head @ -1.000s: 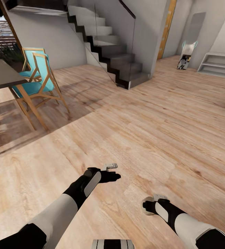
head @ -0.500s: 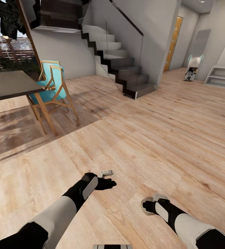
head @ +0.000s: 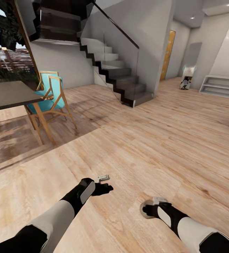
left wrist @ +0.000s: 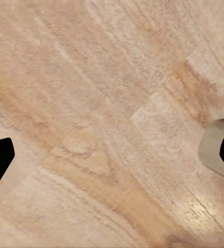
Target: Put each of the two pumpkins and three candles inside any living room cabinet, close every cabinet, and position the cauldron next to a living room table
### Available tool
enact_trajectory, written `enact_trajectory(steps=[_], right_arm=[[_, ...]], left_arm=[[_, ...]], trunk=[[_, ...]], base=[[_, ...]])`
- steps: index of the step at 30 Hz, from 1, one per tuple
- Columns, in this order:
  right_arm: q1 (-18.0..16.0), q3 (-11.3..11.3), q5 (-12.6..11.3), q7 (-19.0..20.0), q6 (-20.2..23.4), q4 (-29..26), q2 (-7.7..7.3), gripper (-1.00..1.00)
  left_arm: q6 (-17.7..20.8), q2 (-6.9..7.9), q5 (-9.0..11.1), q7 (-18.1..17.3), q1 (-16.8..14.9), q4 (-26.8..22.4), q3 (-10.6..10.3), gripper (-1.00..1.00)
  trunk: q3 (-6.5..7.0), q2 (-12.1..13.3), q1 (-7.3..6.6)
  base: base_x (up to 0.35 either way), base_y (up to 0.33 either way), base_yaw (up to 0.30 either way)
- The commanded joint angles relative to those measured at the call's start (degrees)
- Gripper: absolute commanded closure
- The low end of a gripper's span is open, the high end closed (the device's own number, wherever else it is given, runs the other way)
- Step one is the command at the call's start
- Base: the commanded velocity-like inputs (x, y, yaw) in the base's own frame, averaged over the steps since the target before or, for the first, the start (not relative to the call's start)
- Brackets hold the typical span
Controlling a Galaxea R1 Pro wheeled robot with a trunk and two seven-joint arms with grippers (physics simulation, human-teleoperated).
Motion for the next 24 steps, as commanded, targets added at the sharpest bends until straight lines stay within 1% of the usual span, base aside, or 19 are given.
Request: enact_trajectory(steps=[1, 3, 7, 8, 10, 11, 13, 14, 17, 22, 24], right_arm=[[0.0, 1.6, 0.2, 0.4, 0.3, -0.1, -0.05, 1.00], [0.0, 3.0, 0.5, 1.0, 0.4, -0.1, -0.05, 1.00], [0.0, 3.9, 0.8, 1.2, 0.4, -0.1, -0.05, 1.00], [0.0, 4.0, 0.8, 1.2, 0.4, -0.1, -0.05, 1.00], [0.0, 4.1, 0.8, 1.2, 0.4, -0.1, -0.05, 1.00], [0.0, 4.1, 0.8, 1.2, 0.4, -0.1, -0.05, 1.00], [0.0, 4.1, 0.8, 1.2, 0.4, -0.1, -0.05, 1.00], [0.0, 4.1, 0.8, 1.2, 0.4, -0.1, -0.05, 1.00], [0.0, 4.1, 0.9, 1.1, 0.3, -0.1, -0.05, 1.00], [0.0, 4.1, 0.9, 1.1, 0.2, -0.1, -0.05, 1.00], [0.0, 4.2, 0.9, 1.1, 0.2, -0.1, -0.06, 1.00]], left_arm=[[0.2, 0.08, 0.6, 0.6, 0.0, 0.3, -0.3, -1.00], [0.2, 0.11, 0.6, 0.7, 0.0, 2.1, -0.3, -1.00], [0.1, 0.19, 0.6, 0.8, 0.0, 4.6, 0.2, -1.00], [-0.7, 0.86, 0.6, 0.8, 0.0, 7.0, 0.6, -1.00], [-3.0, 1.61, 0.7, 0.6, 0.0, 10.1, 0.7, -1.00], [-3.7, 1.72, 0.7, 0.6, 0.0, 10.9, 0.8, -1.00], [-6.2, 1.98, 0.8, 0.5, 0.0, 13.9, 0.8, -1.00], [-7.1, 2.06, 0.8, 0.4, 0.0, 15.3, 0.8, -1.00], [-8.1, 2.18, 0.8, 0.3, 0.0, 17.4, 0.8, -1.00], [-9.2, 2.77, 1.5, 0.3, 0.0, 18.9, 2.7, -1.00], [-10.7, 2.95, 1.7, 0.2, 0.0, 19.2, 3.1, -1.00]], trunk=[[0.18, 0.0, -0.03], [0.60, 0.0, -0.09], [1.42, 0.1, -0.19], [1.62, 0.1, -0.21], [1.98, 0.5, -0.46], [2.14, 0.9, -0.68], [2.48, 1.7, -1.12], [2.65, 2.1, -1.34], [3.18, 3.3, -2.00], [3.95, 5.3, -3.10], [4.17, 6.1, -3.53]], base=[[0.000, 0.000, -0.268], [0.000, 0.000, -0.277], [0.000, 0.000, -0.284], [0.000, 0.000, -0.289], [0.000, 0.000, -0.290], [0.000, 0.000, -0.272], [0.000, 0.000, -0.194], [0.000, 0.000, -0.097], [0.000, 0.000, -0.056], [0.000, 0.000, 0.028], [0.000, 0.000, 0.107]])
